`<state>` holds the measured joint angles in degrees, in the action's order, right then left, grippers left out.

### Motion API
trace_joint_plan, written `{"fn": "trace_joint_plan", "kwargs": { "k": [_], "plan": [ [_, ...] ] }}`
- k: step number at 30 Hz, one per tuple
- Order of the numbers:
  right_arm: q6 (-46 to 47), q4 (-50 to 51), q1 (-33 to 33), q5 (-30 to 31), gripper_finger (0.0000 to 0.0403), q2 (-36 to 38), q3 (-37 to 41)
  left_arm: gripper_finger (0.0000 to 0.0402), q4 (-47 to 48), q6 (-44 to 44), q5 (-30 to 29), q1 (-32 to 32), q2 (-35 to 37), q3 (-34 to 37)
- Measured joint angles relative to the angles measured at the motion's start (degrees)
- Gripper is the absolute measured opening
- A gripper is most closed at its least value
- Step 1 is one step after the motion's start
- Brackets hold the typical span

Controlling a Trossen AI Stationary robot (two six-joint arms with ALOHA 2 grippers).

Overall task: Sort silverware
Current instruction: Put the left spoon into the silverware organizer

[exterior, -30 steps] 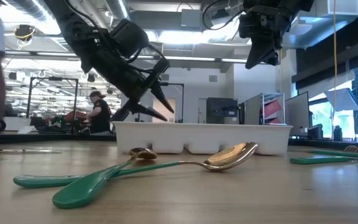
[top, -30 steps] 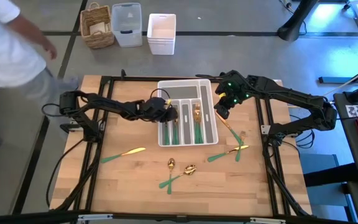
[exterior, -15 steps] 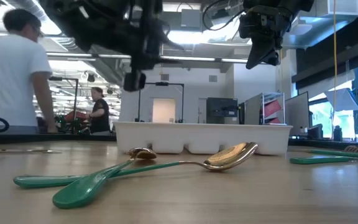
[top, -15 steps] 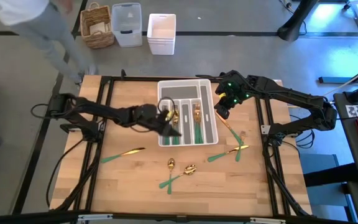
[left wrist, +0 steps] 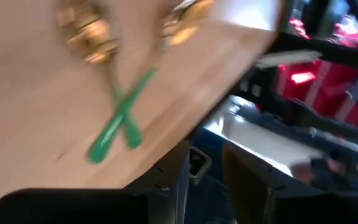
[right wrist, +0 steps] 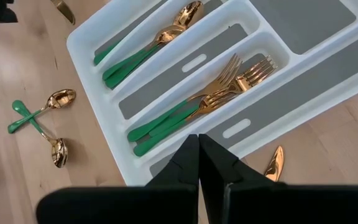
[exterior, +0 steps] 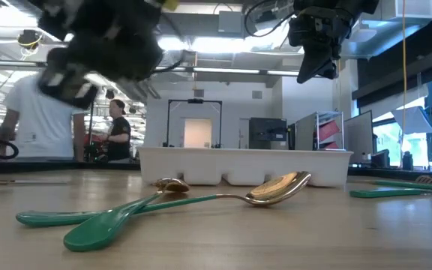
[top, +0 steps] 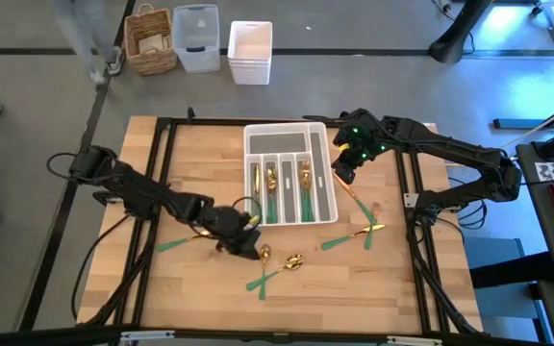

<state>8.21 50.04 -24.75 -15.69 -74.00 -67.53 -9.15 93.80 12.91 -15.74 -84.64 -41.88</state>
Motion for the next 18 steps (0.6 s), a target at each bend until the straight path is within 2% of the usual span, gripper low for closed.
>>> {"fn": "trace_joint_plan", "kwargs": {
  "k": [8, 14, 18],
  "plan": [
    [0.0, -0.02, 0.0, -0.01, 0.0005, 0.0, 0.0, 0.0088, 2.89, 11.26, -15.72, -5.76, -0.47, 0.01],
    [0.0, 0.02, 0.0, -0.02, 0.0005, 0.0, 0.0, 0.0088, 4.15, 17.23, -16.53, -7.34, -3.65, -0.6],
    [0.0, 0.02, 0.0, -0.01, 0.0005, 0.0, 0.0, 0.0088, 4.18, 16.68, -15.87, -7.55, -8.46, -5.19]
  ]
}}
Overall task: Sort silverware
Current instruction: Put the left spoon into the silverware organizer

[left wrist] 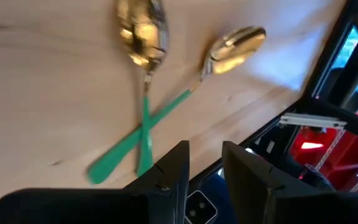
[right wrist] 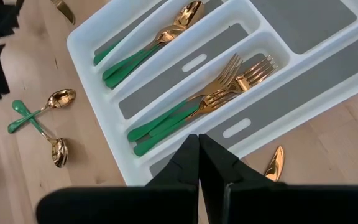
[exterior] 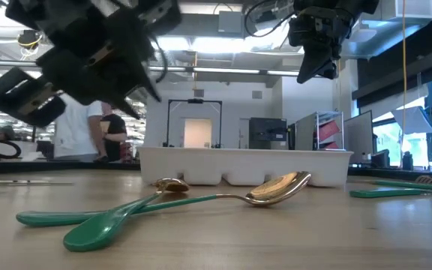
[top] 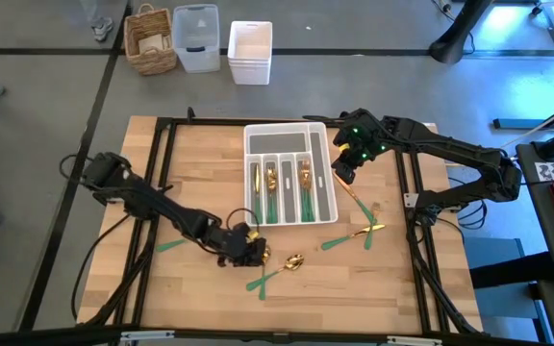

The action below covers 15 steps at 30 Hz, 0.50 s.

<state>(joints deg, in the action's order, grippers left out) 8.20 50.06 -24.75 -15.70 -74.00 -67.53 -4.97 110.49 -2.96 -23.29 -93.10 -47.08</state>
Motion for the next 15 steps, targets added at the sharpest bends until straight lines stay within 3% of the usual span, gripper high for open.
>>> {"fn": "trace_joint_plan", "kwargs": {
  "k": [2, 11, 15],
  "plan": [
    [-0.06, 0.0, 0.0, 0.0, 0.0005, 0.0, 0.0, 0.0088, 0.33, -0.74, 0.62, 0.02, -2.64, -2.29],
    [-1.2, -0.02, 0.02, -0.02, 0.0005, 0.0, 0.0, 0.0088, 18.03, -0.29, 0.75, 0.31, -9.05, -11.33],
    [-1.21, 0.01, 0.02, -0.01, 0.0005, 0.0, 0.0, 0.0088, 19.72, -0.38, 0.55, 0.76, -11.01, -13.0]
  ]
}}
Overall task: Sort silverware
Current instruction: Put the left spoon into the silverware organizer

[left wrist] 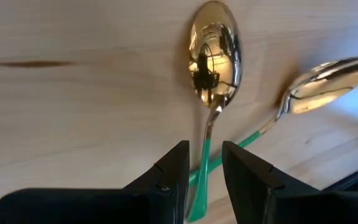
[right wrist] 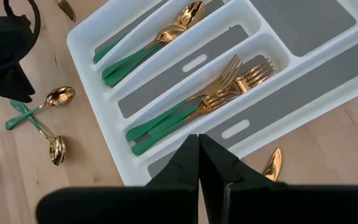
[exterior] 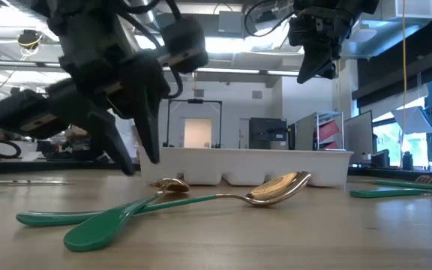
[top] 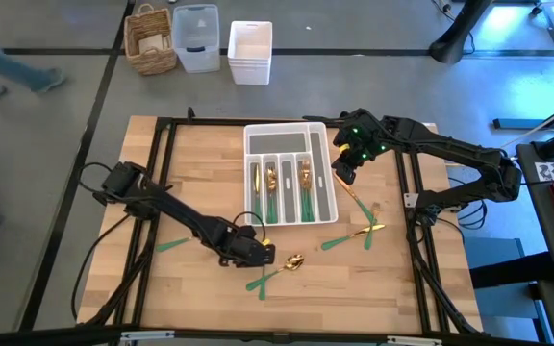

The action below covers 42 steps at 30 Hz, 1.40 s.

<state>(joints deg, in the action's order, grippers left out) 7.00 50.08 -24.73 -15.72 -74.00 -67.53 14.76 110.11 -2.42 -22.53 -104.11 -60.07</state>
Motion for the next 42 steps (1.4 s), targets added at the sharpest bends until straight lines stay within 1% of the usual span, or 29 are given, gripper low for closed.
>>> {"fn": "trace_joint_plan", "kwargs": {
  "k": [5, 9, 14, 20, 26, 31, 33, 35, 39, 42],
  "plan": [
    [0.01, -0.03, 0.0, 0.01, 0.0005, 0.0, 0.0, 0.0088, -0.45, -1.53, -0.1, 0.95, -2.82, -2.67],
    [0.01, 0.05, 0.0, -0.03, 0.0005, 0.0, 0.0, 0.0088, 0.57, -0.7, 0.54, 1.36, -4.43, -3.52],
    [0.01, 0.19, -0.02, -0.01, 0.0005, 0.0, 0.0, 0.0088, 4.04, 1.32, 0.88, 1.27, -4.51, -3.58],
    [0.01, 0.23, 0.0, -0.01, 0.0005, 0.0, 0.0, 0.0088, 3.83, 0.77, 1.26, 2.57, -4.9, -3.61],
    [-0.01, 0.25, 0.0, -0.01, 0.0005, 0.0, 0.0, 0.0088, 10.77, 0.78, 2.38, 4.0, -4.53, -3.87],
    [-0.03, 0.28, 0.0, -0.01, 0.0005, 0.0, 0.0, 0.0087, 11.37, 0.83, 2.22, 3.96, -4.59, -3.82],
    [-0.06, 0.27, 0.0, -0.01, 0.0005, 0.0, 0.0, 0.0081, 11.42, 0.5, 2.22, 3.94, -4.59, -3.78],
    [-0.64, 0.27, -0.02, -0.01, 0.0005, 0.0, 0.0, 0.0066, 11.46, -0.88, 2.23, 3.94, -4.62, -3.73],
    [-1.95, 0.89, 0.0, -0.01, 0.0005, 0.0, 0.0, 0.0016, 11.59, -2.59, 2.37, 3.92, -4.62, -3.65],
    [-1.98, 1.06, 0.0, -0.01, 0.0005, 0.0, 0.0, 0.0012, 11.45, -2.65, 2.36, 3.92, -4.62, -3.63]
  ]
}}
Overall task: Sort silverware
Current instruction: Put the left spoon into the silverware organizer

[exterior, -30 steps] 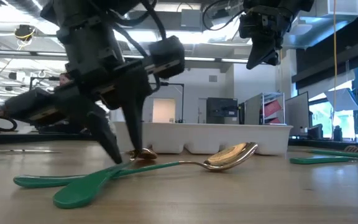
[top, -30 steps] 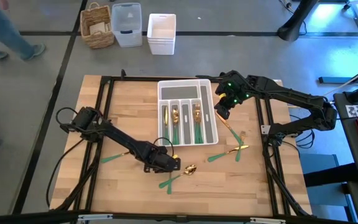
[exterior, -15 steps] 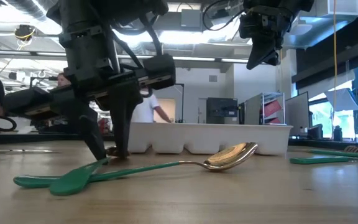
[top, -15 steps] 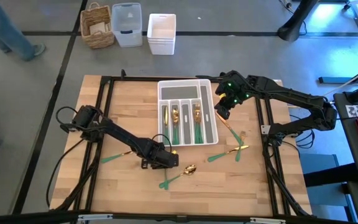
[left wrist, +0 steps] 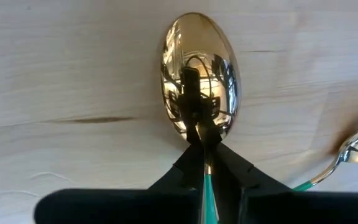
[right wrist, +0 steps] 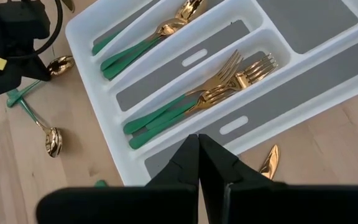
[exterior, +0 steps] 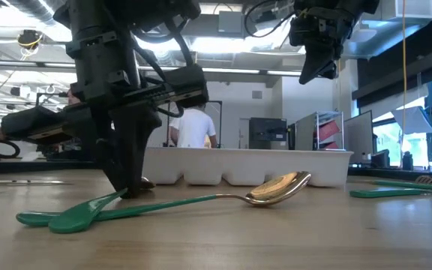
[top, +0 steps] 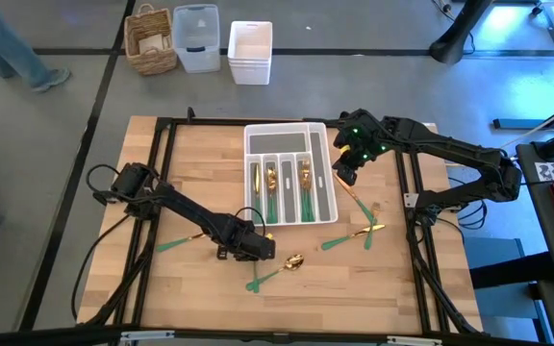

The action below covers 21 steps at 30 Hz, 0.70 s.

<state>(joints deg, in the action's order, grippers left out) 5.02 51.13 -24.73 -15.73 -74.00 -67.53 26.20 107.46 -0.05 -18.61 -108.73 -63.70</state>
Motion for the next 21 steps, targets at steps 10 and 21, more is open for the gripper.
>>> {"fn": "trace_joint_plan", "kwargs": {
  "k": [10, 21],
  "plan": [
    [-0.95, 0.07, -0.01, 0.0, 0.0005, 0.0, 0.0, 0.0007, -6.25, -0.82, -1.91, 0.15, 5.49, 0.27],
    [-0.98, -0.02, 0.0, 0.0, 0.0005, 0.0, 0.0, 0.0004, -8.64, -13.55, -17.18, 6.62, 15.77, 0.17]
  ]
}}
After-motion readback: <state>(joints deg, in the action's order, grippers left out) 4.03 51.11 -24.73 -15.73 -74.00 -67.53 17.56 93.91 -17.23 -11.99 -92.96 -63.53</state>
